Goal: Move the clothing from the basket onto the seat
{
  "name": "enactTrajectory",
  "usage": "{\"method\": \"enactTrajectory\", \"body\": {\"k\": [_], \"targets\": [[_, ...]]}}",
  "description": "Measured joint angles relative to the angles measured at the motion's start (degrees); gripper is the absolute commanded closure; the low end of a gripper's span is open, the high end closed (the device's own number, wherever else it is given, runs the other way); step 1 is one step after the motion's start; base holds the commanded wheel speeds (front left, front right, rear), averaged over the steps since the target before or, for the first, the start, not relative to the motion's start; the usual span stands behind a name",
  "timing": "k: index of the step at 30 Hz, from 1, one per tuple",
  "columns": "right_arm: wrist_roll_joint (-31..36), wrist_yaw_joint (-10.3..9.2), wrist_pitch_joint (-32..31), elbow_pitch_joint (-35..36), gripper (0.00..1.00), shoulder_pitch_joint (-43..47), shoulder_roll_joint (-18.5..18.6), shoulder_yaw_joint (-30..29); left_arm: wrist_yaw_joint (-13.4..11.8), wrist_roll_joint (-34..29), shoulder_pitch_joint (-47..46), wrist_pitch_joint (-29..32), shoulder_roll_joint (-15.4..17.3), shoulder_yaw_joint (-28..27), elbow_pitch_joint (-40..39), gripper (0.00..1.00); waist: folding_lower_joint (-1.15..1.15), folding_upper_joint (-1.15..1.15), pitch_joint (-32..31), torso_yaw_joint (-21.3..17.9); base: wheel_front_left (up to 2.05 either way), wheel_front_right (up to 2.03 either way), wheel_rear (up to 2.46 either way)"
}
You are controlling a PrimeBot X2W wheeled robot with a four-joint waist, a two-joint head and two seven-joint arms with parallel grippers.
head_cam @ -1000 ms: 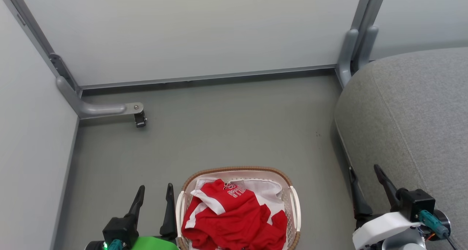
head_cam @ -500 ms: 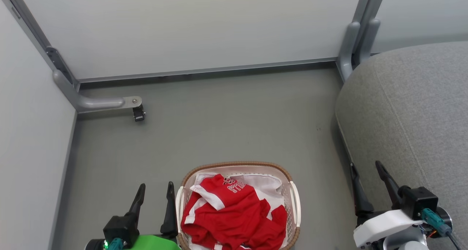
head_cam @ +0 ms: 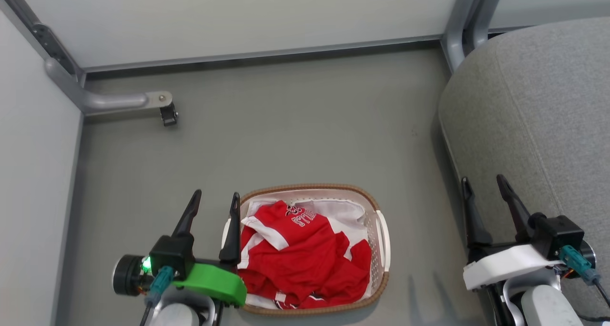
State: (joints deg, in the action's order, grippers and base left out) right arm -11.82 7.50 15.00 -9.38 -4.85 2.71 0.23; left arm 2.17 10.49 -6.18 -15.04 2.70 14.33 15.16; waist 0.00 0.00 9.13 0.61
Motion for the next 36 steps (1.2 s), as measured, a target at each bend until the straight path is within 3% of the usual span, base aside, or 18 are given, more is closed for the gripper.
{"method": "enactTrajectory", "body": {"k": [9, 19, 27, 36], "targets": [[0.1, 0.0, 0.0, 2.9, 0.0, -5.8, 0.0, -0.6, 2.2, -3.2, -11.2, -0.1, 0.0, 0.8, 6.8, 0.0, 0.0, 0.0, 8.2, -1.1, 0.0, 0.0, 0.0], [-0.4, 0.0, 0.0, 4.9, 0.0, -11.2, 0.1, -1.5, 4.3, -5.6, -22.3, -0.1, 0.8, 4.7, 23.5, 0.0, 0.01, 0.0, 18.5, -3.3, 0.0, 0.0, 0.0], [-2.2, 0.0, 0.0, 5.5, 0.0, -13.9, 0.1, -0.9, 4.8, -7.6, -29.2, 0.4, 1.9, 8.3, 36.8, 0.0, 0.01, 0.0, 25.7, -5.7, 0.0, 0.0, 0.0], [-4.6, 0.0, 0.0, 6.2, 0.0, -17.0, 0.1, -0.9, 3.9, -9.3, -35.3, 1.5, 3.1, 10.3, 46.0, 0.0, 0.01, 0.0, 31.7, -9.1, 0.0, 0.0, 0.0]]}}
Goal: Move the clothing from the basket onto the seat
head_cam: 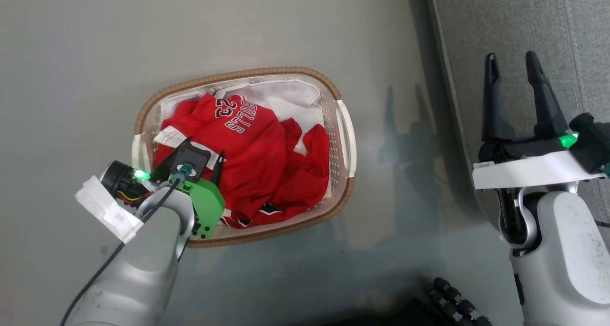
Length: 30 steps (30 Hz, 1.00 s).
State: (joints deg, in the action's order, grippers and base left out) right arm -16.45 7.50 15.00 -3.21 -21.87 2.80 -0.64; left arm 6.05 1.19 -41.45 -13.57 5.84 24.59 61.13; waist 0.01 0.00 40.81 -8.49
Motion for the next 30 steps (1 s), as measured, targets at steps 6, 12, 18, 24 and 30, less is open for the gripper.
{"method": "enactTrajectory", "body": {"k": [6, 12, 18, 24, 30], "targets": [[-1.9, 0.0, 0.0, 0.6, 0.0, -1.2, 0.0, 0.8, -2.6, -1.5, -4.1, 1.7, 1.6, 1.1, 4.1, 0.0, 0.0, 0.0, 3.1, -2.4, 0.0, 0.0, 0.0], [-3.3, 0.0, 0.0, 0.5, 0.0, -1.8, 0.0, 1.7, -3.1, -1.9, -6.5, 3.7, 1.8, 2.1, 7.2, 0.0, 0.0, 0.0, 5.3, -4.5, 0.0, 0.0, 0.0], [-4.3, 0.0, 0.0, 0.4, 0.0, -2.0, 0.0, 2.4, -3.9, -1.9, -7.5, 5.6, 1.5, 2.9, 9.1, 0.0, 0.0, 0.0, 6.2, -5.7, 0.0, 0.0, 0.0], [-4.7, 0.0, 0.0, 0.4, 0.0, -2.3, 0.0, 3.1, -5.1, -1.9, -8.0, 7.1, 1.5, 3.4, 10.0, 0.19, 0.0, 0.0, 6.8, -6.3, 0.0, 0.0, 0.0], [-4.9, 0.0, 0.0, 0.4, 0.0, -2.5, 0.0, 3.5, -5.9, -1.8, -8.6, 8.9, 1.1, 3.9, 10.8, 0.61, -0.01, 0.0, 7.3, -6.8, 0.0, 0.0, 0.0]]}}
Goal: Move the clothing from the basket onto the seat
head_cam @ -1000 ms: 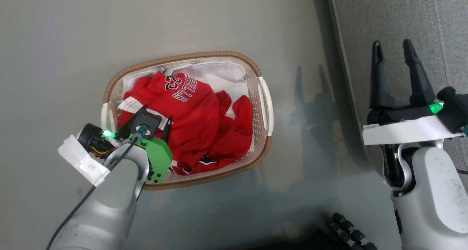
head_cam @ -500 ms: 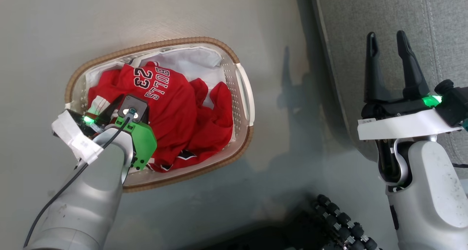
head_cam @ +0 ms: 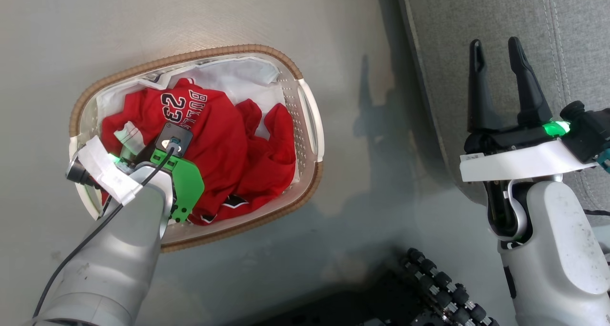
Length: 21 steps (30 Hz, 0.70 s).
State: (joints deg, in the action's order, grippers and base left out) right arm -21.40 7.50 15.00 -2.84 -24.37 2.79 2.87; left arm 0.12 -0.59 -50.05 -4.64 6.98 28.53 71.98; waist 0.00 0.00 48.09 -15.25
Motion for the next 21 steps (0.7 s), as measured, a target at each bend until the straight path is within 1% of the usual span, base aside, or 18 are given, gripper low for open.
{"method": "enactTrajectory", "body": {"k": [1, 2, 3, 4, 5, 10, 16, 21], "targets": [[-0.1, 0.0, 0.0, 0.0, 0.0, -0.1, 0.0, 0.1, -0.1, 0.0, 0.0, 0.1, 0.0, 0.1, 0.1, 0.68, 0.0, 0.0, 0.0, -0.1, 0.0, 0.0, 0.0], [-0.1, 0.0, 0.0, 0.0, 0.0, -0.1, 0.0, 0.2, -0.2, 0.1, -0.1, 0.1, 0.0, 0.2, 0.2, 0.72, 0.0, 0.0, 0.0, -0.1, 0.0, 0.0, 0.0], [-0.2, 0.0, 0.0, -0.1, 0.0, -0.1, 0.0, 0.2, -0.2, 0.2, -0.2, 0.2, 0.0, 0.3, 0.2, 0.85, 0.0, 0.0, 0.0, -0.1, 0.0, 0.0, 0.0], [-0.2, 0.0, 0.0, -0.1, 0.0, -0.1, 0.0, 0.2, -0.2, 0.4, -0.2, 0.3, -0.1, 0.3, 0.3, 0.95, 0.0, 0.0, -0.1, -0.1, 0.0, 0.0, 0.0], [-0.2, 0.0, 0.0, -0.1, 0.0, -0.1, 0.0, 0.2, -0.3, 0.4, -0.2, 0.1, -0.2, 0.5, 0.3, 1.0, 0.0, 0.0, -0.2, -0.1, 0.0, 0.0, 0.0], [0.0, 0.0, 0.0, -0.6, 0.0, -0.1, 0.0, -0.5, -0.1, 0.7, -0.2, -1.9, -1.0, 1.2, 0.1, 1.0, 0.0, 0.0, -1.2, 0.4, 0.0, 0.0, 0.0], [1.1, 0.0, 0.0, -1.4, 0.0, 0.1, 0.0, -1.5, 1.7, 1.6, 0.9, -6.4, -2.3, 1.9, -1.4, 1.0, 0.0, 0.0, -3.7, 1.8, 0.0, 0.0, 0.0], [3.3, 0.0, 0.0, -2.4, 0.0, 1.5, 0.0, -3.0, 3.3, 2.8, 3.0, -9.0, -2.8, 2.7, -3.7, 1.0, 0.0, 0.0, -6.7, 3.3, 0.0, 0.0, 0.0]]}}
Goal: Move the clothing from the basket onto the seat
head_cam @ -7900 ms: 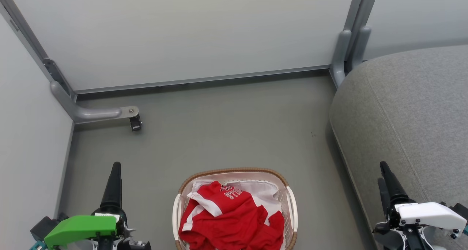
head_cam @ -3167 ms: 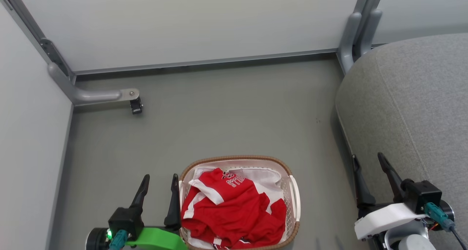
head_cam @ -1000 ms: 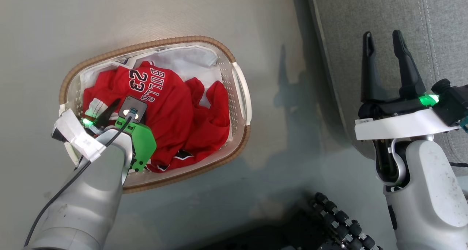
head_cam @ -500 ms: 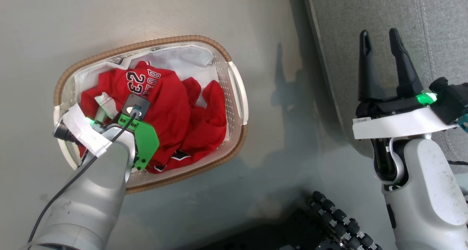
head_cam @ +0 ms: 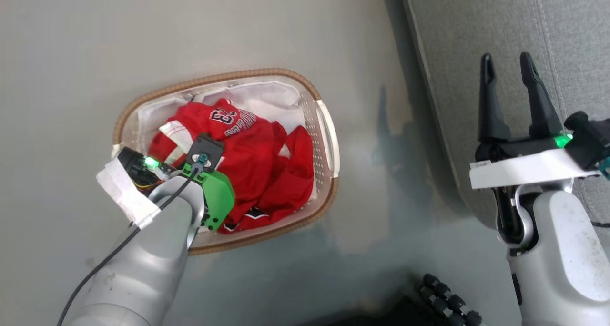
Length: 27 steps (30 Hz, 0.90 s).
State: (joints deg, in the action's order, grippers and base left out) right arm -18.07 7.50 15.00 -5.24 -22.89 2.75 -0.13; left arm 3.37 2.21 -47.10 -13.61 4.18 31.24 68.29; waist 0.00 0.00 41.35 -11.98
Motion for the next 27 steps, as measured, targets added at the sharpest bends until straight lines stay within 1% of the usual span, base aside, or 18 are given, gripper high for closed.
{"method": "enactTrajectory", "body": {"k": [7, 10, 18, 20, 27], "targets": [[3.2, 0.0, 0.0, -1.6, 0.0, 2.9, 0.0, -1.3, 2.0, 2.3, 2.7, -1.2, -0.8, 0.5, -6.9, 1.0, 0.0, 0.0, -5.9, 2.8, 0.0, 0.0, 0.0], [4.1, 0.0, 0.0, -2.2, 0.0, 4.7, 0.0, -1.9, 2.7, 2.8, 3.9, -1.3, -1.0, 2.0, -10.5, 1.0, 0.0, 0.0, -9.0, 3.9, 0.0, 0.0, 0.0], [5.5, 0.0, 0.0, -3.9, 0.0, 9.4, 0.0, -2.2, 3.7, 4.7, 5.3, -1.4, -1.0, 4.5, -20.3, 1.0, 0.0, 0.0, -18.1, 6.7, 0.0, 0.0, 0.0], [5.6, 0.01, 0.0, -4.3, 0.0, 10.4, 0.0, -2.2, 3.7, 5.0, 5.3, -1.0, -0.7, 5.1, -22.0, 1.0, 0.0, 0.0, -20.2, 7.2, 0.0, 0.0, 0.0], [6.6, 0.0, 0.0, -5.1, 0.0, 13.5, 0.0, -1.3, 4.0, 8.0, 3.5, 3.5, 0.3, 7.3, -28.6, 1.0, 0.0, 0.0, -28.0, 8.5, 0.0, 0.0, 0.0]]}}
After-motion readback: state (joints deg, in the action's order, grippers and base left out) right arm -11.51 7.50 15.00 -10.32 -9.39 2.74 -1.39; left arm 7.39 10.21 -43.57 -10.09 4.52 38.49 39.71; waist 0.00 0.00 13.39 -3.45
